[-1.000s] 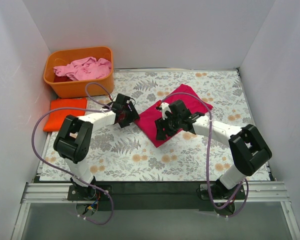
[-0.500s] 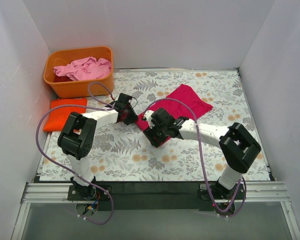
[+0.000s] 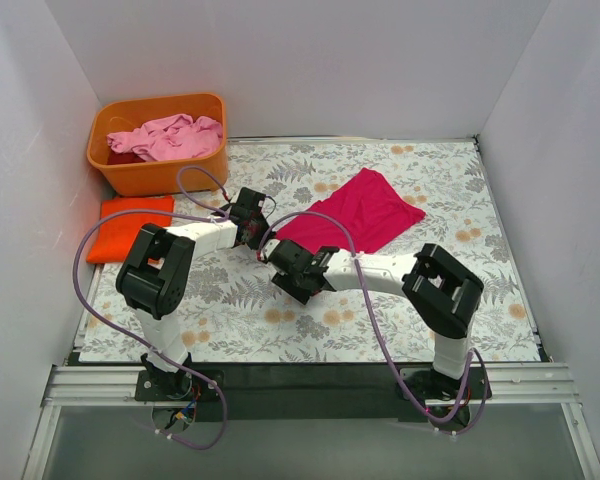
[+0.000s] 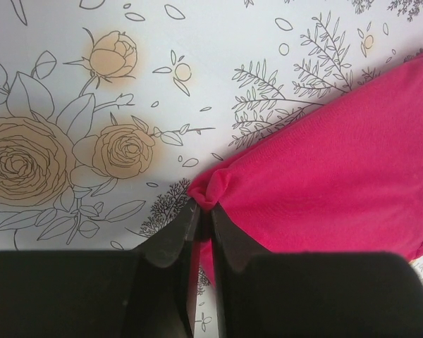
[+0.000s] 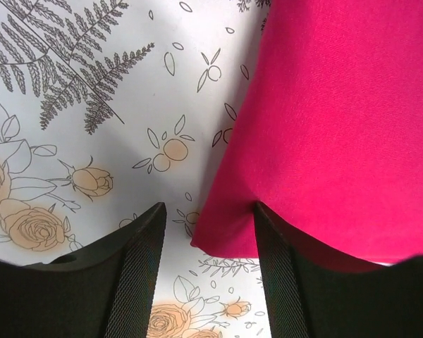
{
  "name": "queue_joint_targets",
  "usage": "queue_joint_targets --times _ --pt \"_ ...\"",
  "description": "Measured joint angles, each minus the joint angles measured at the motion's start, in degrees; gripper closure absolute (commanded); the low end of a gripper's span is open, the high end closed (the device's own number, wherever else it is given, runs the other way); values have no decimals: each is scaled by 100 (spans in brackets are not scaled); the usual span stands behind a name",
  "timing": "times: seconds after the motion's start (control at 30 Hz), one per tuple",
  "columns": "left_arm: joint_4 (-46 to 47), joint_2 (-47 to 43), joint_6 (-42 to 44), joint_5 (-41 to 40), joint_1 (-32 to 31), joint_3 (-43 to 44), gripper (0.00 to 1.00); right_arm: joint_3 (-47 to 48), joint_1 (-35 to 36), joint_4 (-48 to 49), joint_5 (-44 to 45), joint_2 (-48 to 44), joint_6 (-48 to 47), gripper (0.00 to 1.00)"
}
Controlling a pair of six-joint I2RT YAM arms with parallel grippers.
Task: Fold and stack the t-shirts
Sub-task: Fold the tshirt
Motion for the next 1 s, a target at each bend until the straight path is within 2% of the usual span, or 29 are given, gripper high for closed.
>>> queue_joint_targets --times 0.37,0.43,0.53,0.57,0.6,0.67,0.83,1.0 --pt "9 4 15 -2 0 -4 92 289 175 -352 1019 295 -7 56" --pt "15 9 15 -2 0 -4 93 315 175 -391 1086 330 -24 61" --pt "26 11 11 -2 0 -4 100 328 175 -435 1123 396 -81 79" --pt "26 11 13 -4 0 -4 100 337 175 -446 1117 422 -118 90" --pt "26 11 11 -4 0 -4 100 343 177 -459 1086 439 -181 96" --pt "13 11 7 -20 -2 -4 100 382 216 -503 1027 461 -299 99" --pt "-396 -234 -39 -310 0 -94 100 787 457 -933 363 551 -551 99" --pt "-1499 -1484 15 -861 282 -638 100 1788 1082 -1296 -1060 614 -608 99"
